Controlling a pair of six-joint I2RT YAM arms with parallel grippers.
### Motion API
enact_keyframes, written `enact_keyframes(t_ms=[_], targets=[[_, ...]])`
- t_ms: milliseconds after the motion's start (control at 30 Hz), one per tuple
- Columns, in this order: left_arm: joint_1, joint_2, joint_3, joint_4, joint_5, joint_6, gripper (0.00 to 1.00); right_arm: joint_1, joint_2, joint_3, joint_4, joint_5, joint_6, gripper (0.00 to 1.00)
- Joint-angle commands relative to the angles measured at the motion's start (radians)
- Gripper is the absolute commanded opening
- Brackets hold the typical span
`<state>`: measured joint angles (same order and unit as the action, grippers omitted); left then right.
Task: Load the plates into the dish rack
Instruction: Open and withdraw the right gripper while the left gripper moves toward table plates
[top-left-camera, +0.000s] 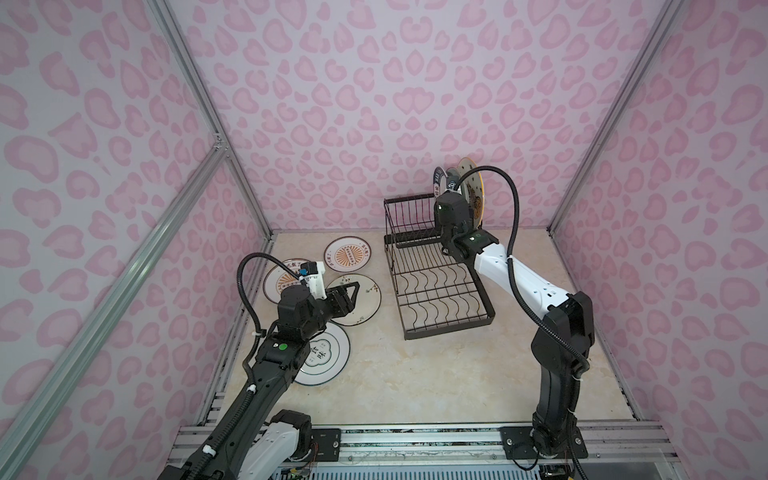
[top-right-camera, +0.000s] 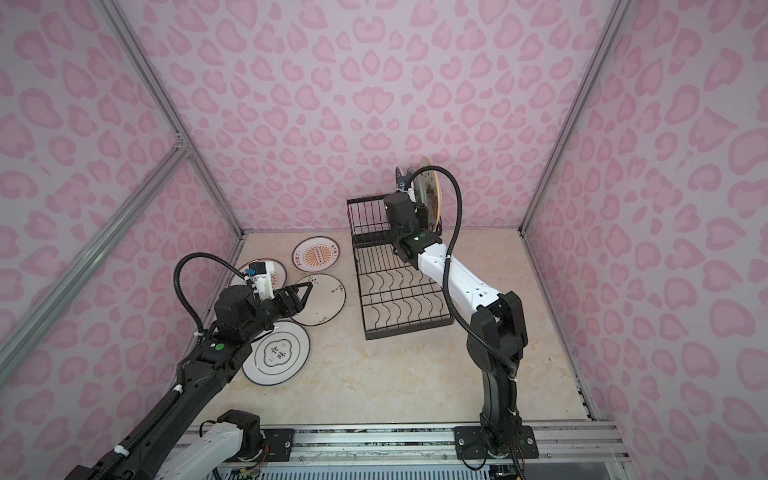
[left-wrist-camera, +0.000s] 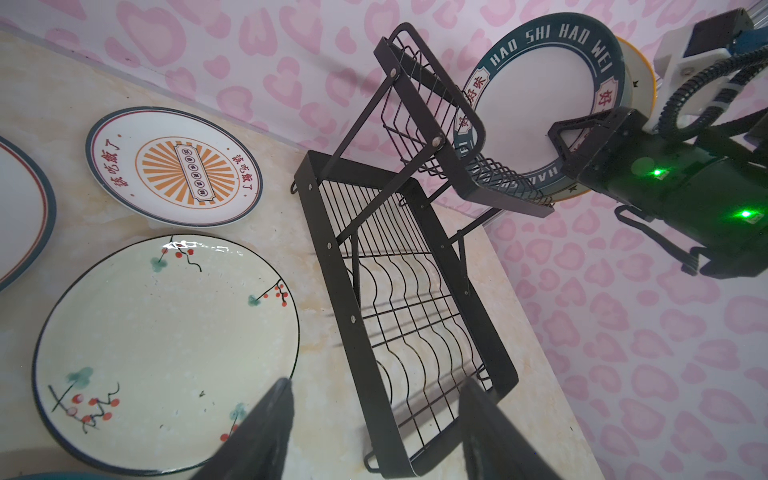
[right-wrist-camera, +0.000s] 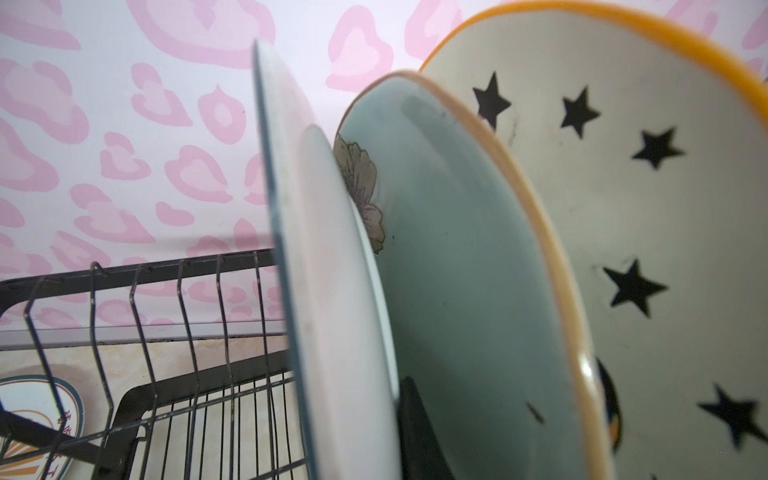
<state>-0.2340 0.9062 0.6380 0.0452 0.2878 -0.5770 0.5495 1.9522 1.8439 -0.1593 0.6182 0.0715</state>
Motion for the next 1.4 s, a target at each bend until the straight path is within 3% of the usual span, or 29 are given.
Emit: enact_keyframes(t_ms=[0,567,767,1100,1367], targets=[[0.000,-0.004,0.010,-0.012,-0.014,-0.001,0.66,0.002,-0.006,-0.003,-0.008,-0.008,0.011,0.18],[0.001,0.005,0.010,-0.008,-0.045,-0.024,0.70,0.009,-0.101,-0.039,0.037,-0.045,-0.006,0.32],[0.000,0.007,0.012,-0.004,-0.033,-0.023,0.70,0.010,-0.171,-0.066,0.074,-0.115,-0.001,0.46],[0.001,0.033,0.027,-0.005,-0.018,-0.018,0.70,0.010,-0.371,-0.262,0.217,-0.159,0.020,0.66],[0.002,0.068,0.030,-0.010,-0.058,-0.031,0.70,-0.023,-0.532,-0.516,0.292,-0.162,0.049,0.69]])
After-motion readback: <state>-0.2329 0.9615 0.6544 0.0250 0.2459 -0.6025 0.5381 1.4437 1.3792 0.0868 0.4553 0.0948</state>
